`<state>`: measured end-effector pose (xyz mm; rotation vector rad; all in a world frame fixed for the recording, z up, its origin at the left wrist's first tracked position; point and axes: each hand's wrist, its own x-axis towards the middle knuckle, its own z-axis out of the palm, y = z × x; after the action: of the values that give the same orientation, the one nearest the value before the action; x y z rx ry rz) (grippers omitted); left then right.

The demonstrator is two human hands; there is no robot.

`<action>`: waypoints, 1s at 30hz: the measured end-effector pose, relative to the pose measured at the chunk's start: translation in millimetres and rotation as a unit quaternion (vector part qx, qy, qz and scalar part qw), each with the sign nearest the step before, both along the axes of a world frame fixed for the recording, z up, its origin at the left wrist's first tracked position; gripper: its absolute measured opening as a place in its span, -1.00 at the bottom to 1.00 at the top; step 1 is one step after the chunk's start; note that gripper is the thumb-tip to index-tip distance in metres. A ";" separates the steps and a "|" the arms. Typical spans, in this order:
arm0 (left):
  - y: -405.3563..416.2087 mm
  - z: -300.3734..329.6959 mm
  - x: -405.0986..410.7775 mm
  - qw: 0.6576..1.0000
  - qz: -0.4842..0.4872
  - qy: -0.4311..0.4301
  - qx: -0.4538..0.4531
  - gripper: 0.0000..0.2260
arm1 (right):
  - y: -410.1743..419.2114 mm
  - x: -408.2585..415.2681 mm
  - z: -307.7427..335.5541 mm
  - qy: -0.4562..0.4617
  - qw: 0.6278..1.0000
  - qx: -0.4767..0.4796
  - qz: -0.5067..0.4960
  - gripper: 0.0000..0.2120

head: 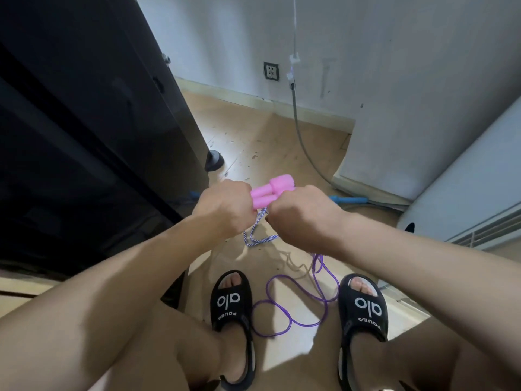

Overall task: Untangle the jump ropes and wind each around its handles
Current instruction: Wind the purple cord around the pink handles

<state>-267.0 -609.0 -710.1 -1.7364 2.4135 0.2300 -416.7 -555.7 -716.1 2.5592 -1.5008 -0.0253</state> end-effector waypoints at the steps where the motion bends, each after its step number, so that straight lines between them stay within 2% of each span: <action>1: 1.9 -0.3 -0.4 0.998 -0.035 -0.043 -0.015 -0.93 | 0.1 -2.8 3.8 0.009 0.999 0.031 0.008 -0.57; 2: 2.2 -0.3 -1.9 0.995 -0.063 -0.068 -0.025 -0.93 | -3.0 -9.9 0.0 0.000 0.997 0.075 0.005 -0.66; 4: 4.4 -2.6 -1.3 0.990 -0.100 -0.095 -0.040 -0.93 | -6.5 -20.7 11.4 -0.072 0.986 0.152 -0.003 -0.69; 6: 11.8 -7.6 1.4 0.968 -0.196 -0.091 -0.127 -0.81 | -7.8 -28.8 21.2 -0.145 0.964 0.222 -0.016 -0.68; 7: 19.0 -7.7 2.1 0.955 -0.227 -0.110 -0.157 -0.74 | -9.1 -31.2 23.6 -0.181 0.950 0.252 -0.022 -0.71; 8: 25.0 -6.7 1.9 0.945 -0.247 -0.093 -0.191 -0.71 | -9.7 -32.1 24.7 -0.214 0.934 0.285 -0.028 -0.75; 10: 29.9 -14.6 0.3 0.938 -0.260 -0.055 -0.221 -0.74 | -11.4 -31.8 26.2 -0.287 0.891 0.349 -0.028 -0.85; 13: 34.8 -9.5 2.1 0.916 -0.291 -0.048 -0.272 -0.78 | -13.9 -32.8 26.1 -0.372 0.831 0.410 -0.042 -0.86; 16: 37.0 1.6 6.8 0.899 -0.301 -0.041 -0.315 -0.87 | -13.2 -32.7 23.9 -0.421 0.798 0.426 -0.064 -0.85; 18: 37.6 3.3 9.6 0.908 -0.302 -0.020 -0.290 -0.89 | -11.4 -30.0 23.1 -0.435 0.799 0.410 -0.065 -0.83; 22: 37.7 -3.4 12.7 0.937 -0.279 0.016 -0.208 -0.74 | -13.5 -27.6 21.7 -0.436 0.829 0.339 -0.090 -0.89; 25: 43.7 1.5 8.8 0.935 -0.277 0.044 -0.215 -0.73 | -15.9 -25.7 21.1 -0.420 0.854 0.292 -0.096 -0.88; 30: 42.0 15.0 13.3 0.919 -0.300 0.092 -0.240 -0.79 | -21.5 -22.3 27.0 -0.451 0.843 0.276 -0.102 -0.77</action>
<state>-253.7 -567.0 -695.0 -1.0305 3.2007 -0.3173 -439.0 -577.2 -689.1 3.0045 -2.3559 0.9970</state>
